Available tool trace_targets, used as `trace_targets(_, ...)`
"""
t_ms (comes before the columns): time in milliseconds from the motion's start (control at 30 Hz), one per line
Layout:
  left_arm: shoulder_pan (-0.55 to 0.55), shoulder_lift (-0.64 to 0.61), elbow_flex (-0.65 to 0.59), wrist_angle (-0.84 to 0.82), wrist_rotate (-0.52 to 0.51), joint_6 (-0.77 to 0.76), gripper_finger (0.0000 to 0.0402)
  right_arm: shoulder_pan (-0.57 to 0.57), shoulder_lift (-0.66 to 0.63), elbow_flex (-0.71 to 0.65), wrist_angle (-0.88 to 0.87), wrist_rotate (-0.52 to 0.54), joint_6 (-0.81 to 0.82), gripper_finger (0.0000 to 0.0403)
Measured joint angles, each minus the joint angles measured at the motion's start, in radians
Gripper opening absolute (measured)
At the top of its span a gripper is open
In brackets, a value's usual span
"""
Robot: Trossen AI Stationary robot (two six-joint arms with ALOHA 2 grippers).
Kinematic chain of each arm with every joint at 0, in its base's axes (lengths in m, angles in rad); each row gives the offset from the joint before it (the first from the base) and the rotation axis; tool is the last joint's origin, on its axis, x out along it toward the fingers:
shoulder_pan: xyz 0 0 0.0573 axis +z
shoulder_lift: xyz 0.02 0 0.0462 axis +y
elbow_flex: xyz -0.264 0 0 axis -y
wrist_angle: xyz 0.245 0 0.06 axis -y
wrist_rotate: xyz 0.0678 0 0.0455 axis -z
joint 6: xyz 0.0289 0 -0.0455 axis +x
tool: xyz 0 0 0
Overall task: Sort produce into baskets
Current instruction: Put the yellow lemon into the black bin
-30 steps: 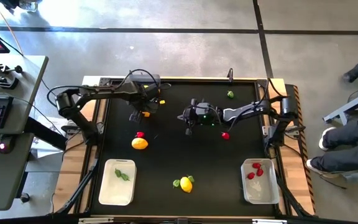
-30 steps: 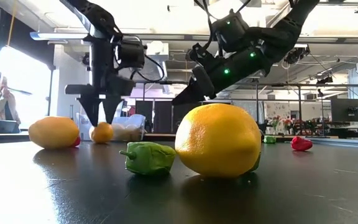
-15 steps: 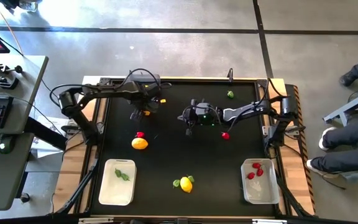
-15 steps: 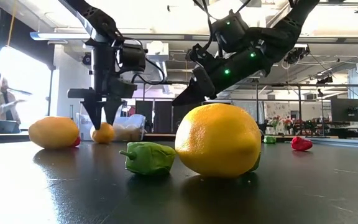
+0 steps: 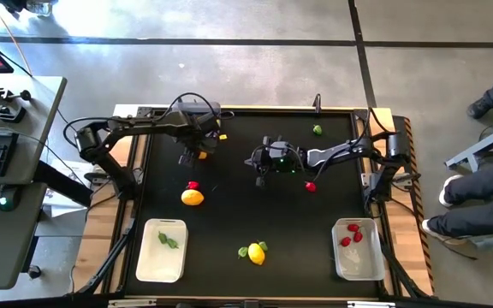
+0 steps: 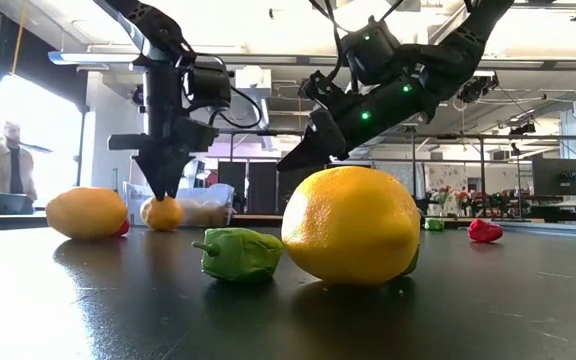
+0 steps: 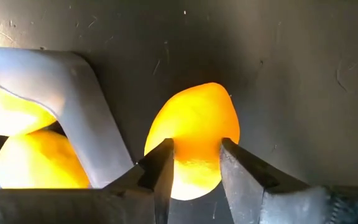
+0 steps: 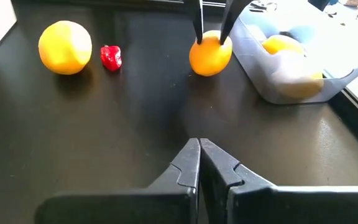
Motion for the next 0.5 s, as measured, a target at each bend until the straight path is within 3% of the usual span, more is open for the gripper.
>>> trace_targets(333,0.006,0.012,-0.002,0.009,-0.001,-0.025,0.0213,0.000,0.000,0.000,0.000,0.000,0.000,0.0000)
trace_targets(500,0.016,0.009,-0.057,0.084,-0.014,0.004,0.0232,0.000,0.000,0.000,0.000,0.000,0.000,0.0000)
